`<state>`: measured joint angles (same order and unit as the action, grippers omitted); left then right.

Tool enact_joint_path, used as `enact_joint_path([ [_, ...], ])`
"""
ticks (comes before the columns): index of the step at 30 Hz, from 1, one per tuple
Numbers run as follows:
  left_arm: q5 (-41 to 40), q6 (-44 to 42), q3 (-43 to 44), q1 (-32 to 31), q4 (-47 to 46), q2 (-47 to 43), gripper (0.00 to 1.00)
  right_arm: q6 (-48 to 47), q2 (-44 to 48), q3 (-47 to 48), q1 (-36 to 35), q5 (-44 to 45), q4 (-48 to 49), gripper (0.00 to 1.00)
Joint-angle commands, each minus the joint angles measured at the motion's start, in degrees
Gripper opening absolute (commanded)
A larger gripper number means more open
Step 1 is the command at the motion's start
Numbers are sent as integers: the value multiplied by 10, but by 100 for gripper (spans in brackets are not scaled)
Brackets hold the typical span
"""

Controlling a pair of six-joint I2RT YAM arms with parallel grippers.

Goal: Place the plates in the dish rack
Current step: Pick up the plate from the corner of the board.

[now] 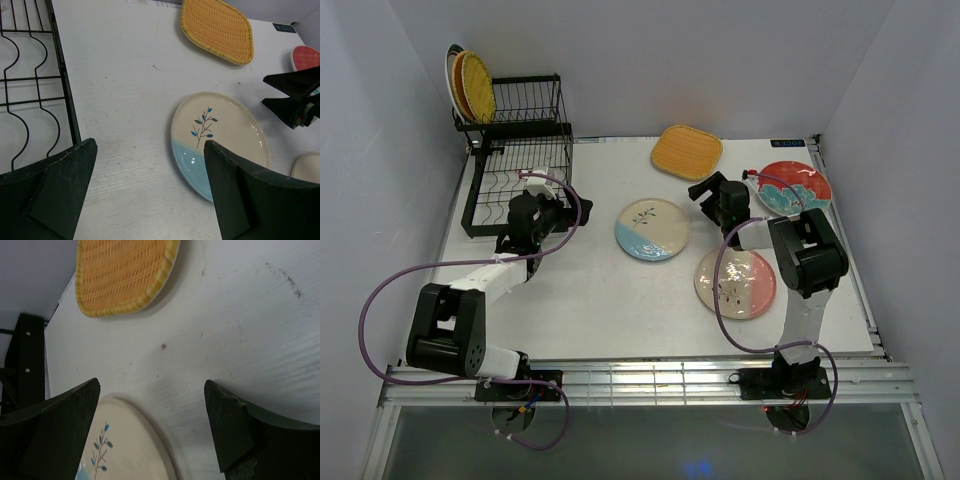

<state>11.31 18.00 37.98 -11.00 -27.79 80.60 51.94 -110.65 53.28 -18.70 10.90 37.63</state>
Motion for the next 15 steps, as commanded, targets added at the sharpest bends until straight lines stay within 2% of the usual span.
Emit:
enact_joint_path([
  [1, 7, -7, -4, -2, -16, -19, 98, 97, -54, 66, 13, -11, 49, 90],
  [9, 6, -10, -5, -2, -18, -19, 98, 171, -134, 154, 16, 56, 37, 90],
  [15, 3, -4, -7, -2, -19, -19, 98, 240, -197, 220, 24, 68, 5, 91],
])
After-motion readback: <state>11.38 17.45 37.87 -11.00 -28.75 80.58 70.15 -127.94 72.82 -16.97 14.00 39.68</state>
